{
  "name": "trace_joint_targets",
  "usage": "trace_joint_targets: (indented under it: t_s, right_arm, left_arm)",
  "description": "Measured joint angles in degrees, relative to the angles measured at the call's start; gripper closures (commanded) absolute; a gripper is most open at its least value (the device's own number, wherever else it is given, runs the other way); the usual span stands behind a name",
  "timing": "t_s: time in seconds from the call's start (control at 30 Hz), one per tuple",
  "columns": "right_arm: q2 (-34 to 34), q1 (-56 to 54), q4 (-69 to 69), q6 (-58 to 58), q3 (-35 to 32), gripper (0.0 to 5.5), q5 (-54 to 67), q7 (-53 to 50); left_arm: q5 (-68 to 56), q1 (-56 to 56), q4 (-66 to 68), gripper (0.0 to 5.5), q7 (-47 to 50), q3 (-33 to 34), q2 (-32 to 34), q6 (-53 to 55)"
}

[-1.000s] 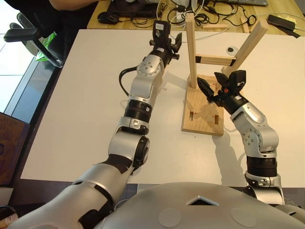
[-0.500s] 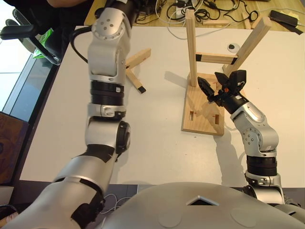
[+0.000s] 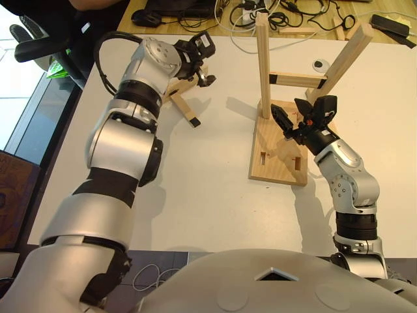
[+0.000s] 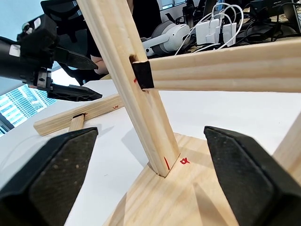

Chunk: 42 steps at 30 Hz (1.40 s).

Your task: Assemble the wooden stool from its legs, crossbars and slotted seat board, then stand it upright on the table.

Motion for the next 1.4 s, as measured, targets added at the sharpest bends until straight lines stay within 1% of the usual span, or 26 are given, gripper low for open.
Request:
trace_joint_targets:
  t_s: [0.1,0.2,0.33,0.53,0.63,0.93,1.4]
  right_arm:
    - [0.13,-0.95,0.44,-0.03,0.53,1.32,-0.18,0.08]
    - [0.13,-1.26,0.46,-0.06,0.74,1.32,-0.47,0.08]
    - [0.1,-1.24,0.43,-0.05,1.09,1.32,-0.57,0.08]
    - [0.04,-1.24,0.41,-0.03,1.13,1.32,-0.63,0.08]
    - [0.04,-1.24,0.41,-0.02,1.12,1.32,-0.64,0.08]
    - [0.04,-1.24,0.41,0.06,1.11,1.32,-0.62,0.08]
    - [0.04,-1.24,0.41,0.17,1.1,1.32,-0.61,0.08]
  left_arm:
    - [1.66,-0.09,2.53,1.29,6.0,0.19,0.11,1.03]
    - [1.64,0.84,3.25,1.29,8.71,1.97,0.7,3.09]
    - [0.17,3.63,3.77,1.29,8.74,5.45,1.06,5.95]
    - [0.2,4.61,3.82,1.29,8.75,6.88,2.29,6.82]
    - [0.19,4.61,3.82,1.8,8.54,7.55,2.29,6.82]
    - [-0.07,4.61,3.82,1.8,9.88,9.97,2.27,7.15]
    - [0.04,4.6,3.81,1.8,10.41,10.4,2.27,7.15]
